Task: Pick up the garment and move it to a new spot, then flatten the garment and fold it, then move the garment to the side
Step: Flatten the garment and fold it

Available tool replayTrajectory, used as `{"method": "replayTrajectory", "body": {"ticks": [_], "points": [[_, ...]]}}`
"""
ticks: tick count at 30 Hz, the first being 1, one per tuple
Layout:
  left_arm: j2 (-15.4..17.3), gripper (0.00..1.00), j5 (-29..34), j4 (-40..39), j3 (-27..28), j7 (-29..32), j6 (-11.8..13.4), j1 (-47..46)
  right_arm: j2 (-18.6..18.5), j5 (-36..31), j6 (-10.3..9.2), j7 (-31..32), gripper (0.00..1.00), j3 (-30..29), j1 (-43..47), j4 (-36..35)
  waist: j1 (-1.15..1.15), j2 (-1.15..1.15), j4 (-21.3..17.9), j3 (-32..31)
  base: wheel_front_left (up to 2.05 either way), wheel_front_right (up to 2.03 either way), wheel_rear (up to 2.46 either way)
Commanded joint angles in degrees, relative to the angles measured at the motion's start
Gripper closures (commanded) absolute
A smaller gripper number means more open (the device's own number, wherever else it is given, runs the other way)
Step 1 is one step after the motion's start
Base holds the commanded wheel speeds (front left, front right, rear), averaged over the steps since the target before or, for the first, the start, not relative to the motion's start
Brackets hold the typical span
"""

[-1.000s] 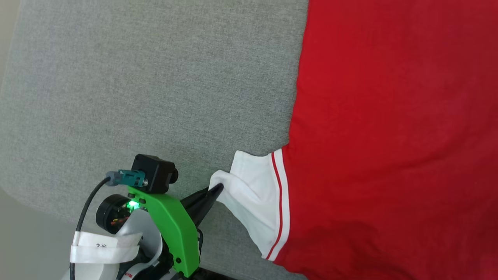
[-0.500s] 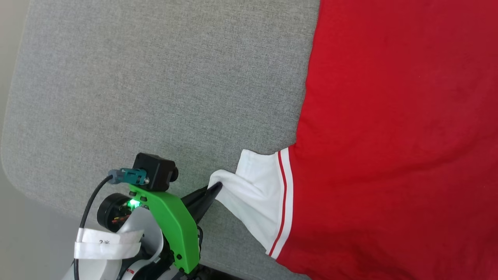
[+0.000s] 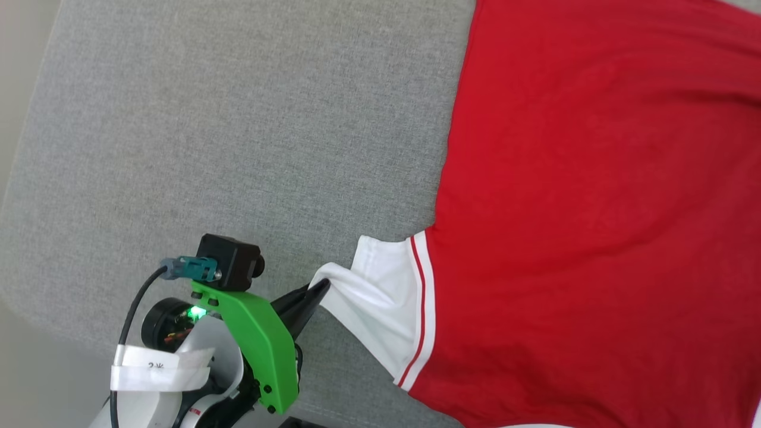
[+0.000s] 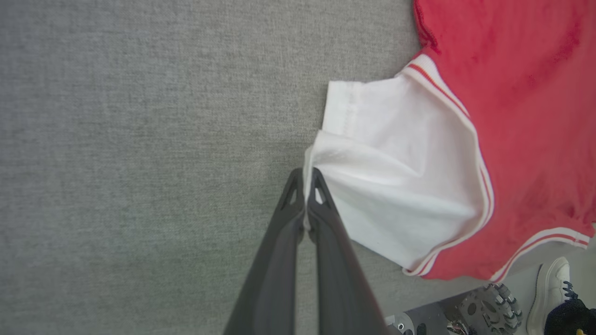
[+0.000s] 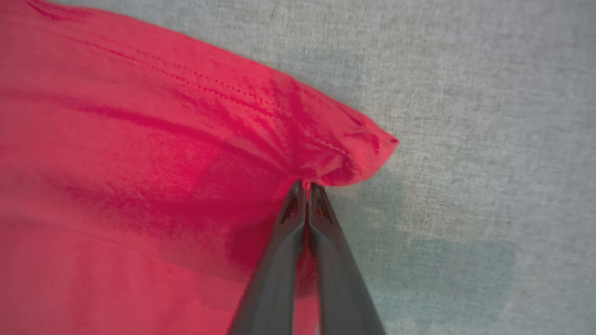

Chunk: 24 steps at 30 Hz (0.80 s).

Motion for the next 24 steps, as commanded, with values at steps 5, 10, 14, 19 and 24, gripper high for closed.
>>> {"method": "replayTrajectory", "body": {"ticks": [5,10,14,19,24], "points": [[0.6,1.0,-0.6,0.9,0.8,0.2,1.2,0.9,0.9,1.7,-0.05,-2.0,1.0,0.8,9.0,0.0,0.0,0.0,-4.0,-5.8,0.0,0.0,0.0],[1.4,1.0,-0.5,2.1,1.2,0.3,1.9,2.4,1.4,4.4,-0.05,-3.5,1.0,1.2,15.8,-1.1,0.0,0.0,-6.5,-10.1,0.0,0.0,0.0],[1.4,1.0,-0.6,2.9,1.1,0.2,2.4,3.5,1.4,6.4,-0.05,-4.3,1.0,1.0,22.0,-2.7,0.0,0.0,-8.2,-13.4,0.0,0.0,0.0],[0.8,1.0,-0.9,3.7,0.6,-0.1,3.1,5.5,0.9,9.8,-0.05,-4.5,1.0,0.6,30.5,-6.5,0.0,0.0,-10.0,-17.3,0.0,0.0,0.0],[0.9,1.0,-0.9,4.2,0.9,-0.8,3.8,7.1,-0.1,12.6,-0.05,-4.6,1.0,-0.4,38.4,-11.2,0.0,0.0,-11.2,-20.1,0.0,0.0,0.0]]}}
